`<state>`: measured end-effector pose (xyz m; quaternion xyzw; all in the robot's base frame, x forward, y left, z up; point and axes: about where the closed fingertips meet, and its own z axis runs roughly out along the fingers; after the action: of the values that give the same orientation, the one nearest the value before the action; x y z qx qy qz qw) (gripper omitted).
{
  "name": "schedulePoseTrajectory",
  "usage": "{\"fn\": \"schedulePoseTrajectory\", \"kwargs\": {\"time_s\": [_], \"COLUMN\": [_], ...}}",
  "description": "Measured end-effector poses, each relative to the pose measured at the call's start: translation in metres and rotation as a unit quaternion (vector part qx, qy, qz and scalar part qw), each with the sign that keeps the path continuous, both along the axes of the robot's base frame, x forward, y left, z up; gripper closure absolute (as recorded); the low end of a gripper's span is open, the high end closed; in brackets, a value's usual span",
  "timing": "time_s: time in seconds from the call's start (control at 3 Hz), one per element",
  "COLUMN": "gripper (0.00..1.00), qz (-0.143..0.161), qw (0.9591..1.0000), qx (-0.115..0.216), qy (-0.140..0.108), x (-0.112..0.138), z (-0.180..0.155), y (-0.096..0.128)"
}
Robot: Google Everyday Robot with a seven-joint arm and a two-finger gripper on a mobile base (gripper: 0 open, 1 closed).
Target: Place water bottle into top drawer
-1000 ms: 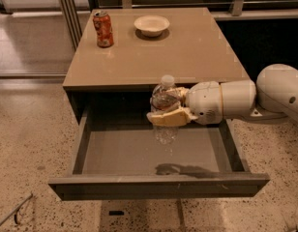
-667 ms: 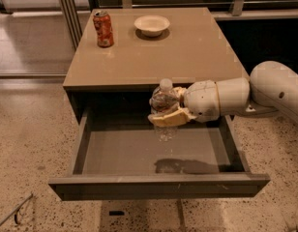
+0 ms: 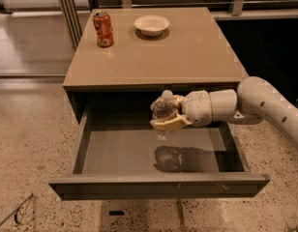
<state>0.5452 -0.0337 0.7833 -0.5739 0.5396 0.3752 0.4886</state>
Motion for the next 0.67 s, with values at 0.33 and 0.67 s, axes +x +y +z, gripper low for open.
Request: {"fn": "schedulePoseTrajectory", "kwargs": {"time_s": [0.33, 0.67], "gripper": [1.00, 1.00], "qz": [-0.017, -0.017], "qw": [0.9997, 0.9997], "qx": [0.009, 0.009], "qy": [0.013, 0.013], "x": [0.0060, 0.0059], "z": [-0.0399, -0.0399], "y": [-0.0076, -0.0076]}}
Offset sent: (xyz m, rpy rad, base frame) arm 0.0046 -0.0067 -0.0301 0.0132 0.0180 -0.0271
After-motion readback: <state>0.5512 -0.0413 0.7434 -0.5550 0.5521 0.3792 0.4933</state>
